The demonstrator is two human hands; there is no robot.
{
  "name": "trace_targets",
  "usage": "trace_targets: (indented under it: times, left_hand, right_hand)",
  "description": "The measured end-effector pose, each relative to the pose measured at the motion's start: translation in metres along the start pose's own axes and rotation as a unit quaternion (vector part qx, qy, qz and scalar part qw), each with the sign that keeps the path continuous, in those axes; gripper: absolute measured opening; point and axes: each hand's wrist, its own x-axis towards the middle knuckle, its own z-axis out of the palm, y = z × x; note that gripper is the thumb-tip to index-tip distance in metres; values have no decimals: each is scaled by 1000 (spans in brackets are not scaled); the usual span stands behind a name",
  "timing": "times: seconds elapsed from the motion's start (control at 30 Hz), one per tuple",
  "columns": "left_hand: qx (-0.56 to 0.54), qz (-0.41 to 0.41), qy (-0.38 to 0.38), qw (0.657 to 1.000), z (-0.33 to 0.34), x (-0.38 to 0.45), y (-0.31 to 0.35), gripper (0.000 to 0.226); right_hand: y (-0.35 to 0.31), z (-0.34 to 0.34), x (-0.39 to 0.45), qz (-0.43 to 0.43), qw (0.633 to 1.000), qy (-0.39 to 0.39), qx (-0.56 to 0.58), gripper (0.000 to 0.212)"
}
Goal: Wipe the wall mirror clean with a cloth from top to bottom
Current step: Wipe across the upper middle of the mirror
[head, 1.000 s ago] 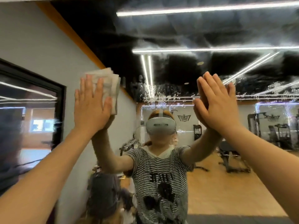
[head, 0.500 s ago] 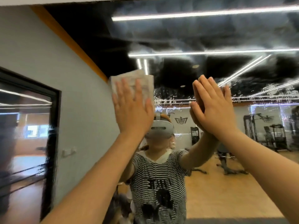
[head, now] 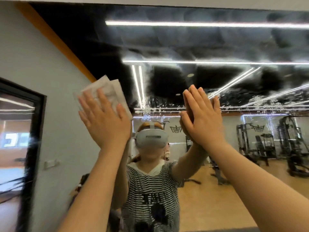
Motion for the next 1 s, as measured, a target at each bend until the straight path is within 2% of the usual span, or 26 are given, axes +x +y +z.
trace_targets:
  times: [0.07,0.13,0.27,0.4,0.47,0.53,0.67,0.8,0.87,1.0]
  left_hand:
    - [-9,-34,-9,999,4,-9,21,65]
    - [-6,-10,-16,1000,8,-18,40,66]
    - [8,111,-35,993,17,-30,60,72]
    - [40,255,-55,964,15,-16,33,70]
    - [41,289,-70,954,11,-3,18,68]
    - [39,269,-68,960,5,12,5,71]
    - [28,165,-34,985,-4,28,-11,67]
    - [1,61,-7,998,5,7,18,67]
    - [-2,76,-8,997,12,-13,41,71]
    - [2,189,-12,982,30,-48,75,69]
  right_hand:
    - [0,1,0,2,1000,8,6,67]
    - [-1,2,-1,2,1000,13,2,66]
    - [0,0,-1,-1,1000,8,3,67]
    - [2,1,-1,0,1000,6,8,65]
    - [3,1,0,-1,1000,3,9,65]
    - [3,2,0,0,1000,5,12,65]
    - [3,3,0,1,1000,16,22,64]
    - [4,5,-1,-1,1000,21,21,64]
    - [3,5,-1,2,999,23,22,65]
    - [2,3,-2,0,1000,21,22,66]
